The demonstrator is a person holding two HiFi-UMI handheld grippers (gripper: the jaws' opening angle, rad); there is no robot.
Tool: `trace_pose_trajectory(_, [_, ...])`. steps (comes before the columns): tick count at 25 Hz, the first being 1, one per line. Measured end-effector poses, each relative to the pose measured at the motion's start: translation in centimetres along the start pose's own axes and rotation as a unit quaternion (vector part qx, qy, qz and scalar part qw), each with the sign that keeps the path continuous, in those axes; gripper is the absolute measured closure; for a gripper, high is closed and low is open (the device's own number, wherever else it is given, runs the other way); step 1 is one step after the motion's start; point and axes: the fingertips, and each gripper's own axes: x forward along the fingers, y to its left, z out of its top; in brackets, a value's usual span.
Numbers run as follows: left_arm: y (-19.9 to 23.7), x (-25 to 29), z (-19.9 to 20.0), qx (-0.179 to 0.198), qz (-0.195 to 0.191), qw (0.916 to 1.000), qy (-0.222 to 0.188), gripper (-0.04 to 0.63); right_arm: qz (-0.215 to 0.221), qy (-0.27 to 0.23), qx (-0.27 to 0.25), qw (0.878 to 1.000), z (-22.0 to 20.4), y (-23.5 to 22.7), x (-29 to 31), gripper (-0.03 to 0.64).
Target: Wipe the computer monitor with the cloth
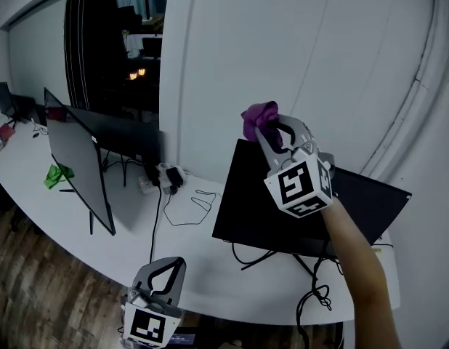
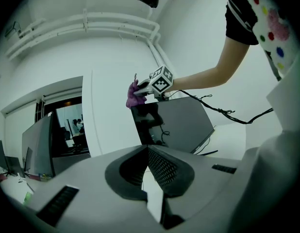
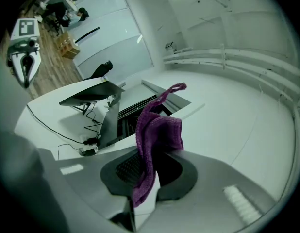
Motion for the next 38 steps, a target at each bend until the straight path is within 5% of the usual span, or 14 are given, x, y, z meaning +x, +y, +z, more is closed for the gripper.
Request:
trace_pose_trajectory(13, [-1.0,-0.1,0.4,-0.002,0.008,1.0000,0.001,0.591,0.088,0.028,-0.097,0.991,-1.5,4.1,1.1,0.558])
trace_pose_trajectory(38, [-4.1,2.4,1.0,-0.002,-0.006,1.0000,0.001,0.591,0.095,0.039,-0.097,0.990,-5.0,3.7,-2.2,0.558])
